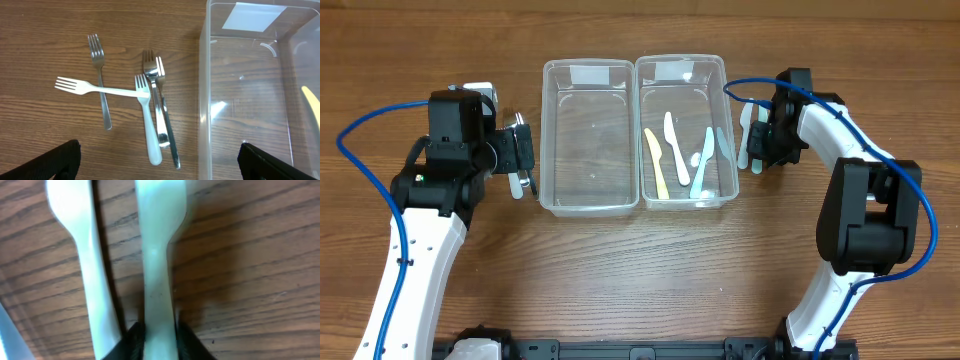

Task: Pack container

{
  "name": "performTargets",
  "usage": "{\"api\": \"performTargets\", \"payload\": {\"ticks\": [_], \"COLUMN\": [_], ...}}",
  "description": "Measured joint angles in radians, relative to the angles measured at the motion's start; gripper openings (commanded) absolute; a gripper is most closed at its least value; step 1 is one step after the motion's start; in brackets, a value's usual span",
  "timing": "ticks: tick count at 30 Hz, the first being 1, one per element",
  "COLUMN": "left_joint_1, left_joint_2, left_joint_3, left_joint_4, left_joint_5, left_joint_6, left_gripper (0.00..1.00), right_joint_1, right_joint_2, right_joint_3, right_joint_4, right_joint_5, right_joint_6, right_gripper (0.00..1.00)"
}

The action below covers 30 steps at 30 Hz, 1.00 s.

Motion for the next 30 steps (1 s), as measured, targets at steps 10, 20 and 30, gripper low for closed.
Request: {"api": "performTargets", "payload": {"ticks": [10, 20, 30], "left_joint_1": [0.000, 0.000, 0.000], "left_joint_2": [0.000, 0.000, 0.000], "left_joint_3": [0.000, 0.000, 0.000], "left_joint_4": [0.000, 0.000, 0.000], "left_joint_5": [0.000, 0.000, 0.000], "left_joint_6": [0.000, 0.000, 0.000], "left_gripper": [1.00, 1.00, 1.00], "right_joint_1": [0.000, 0.004, 0.006], "right_joint_2": [-0.025, -0.029, -0.037], "right_joint_3": [-0.045, -0.046, -0.063], "right_joint_4": [0.042, -0.009, 0.000], "right_joint_5": [0.008, 0.015, 0.041], "right_joint_6": [0.048, 0.063, 0.124], "right_gripper": [0.08, 0.39, 0.16]}}
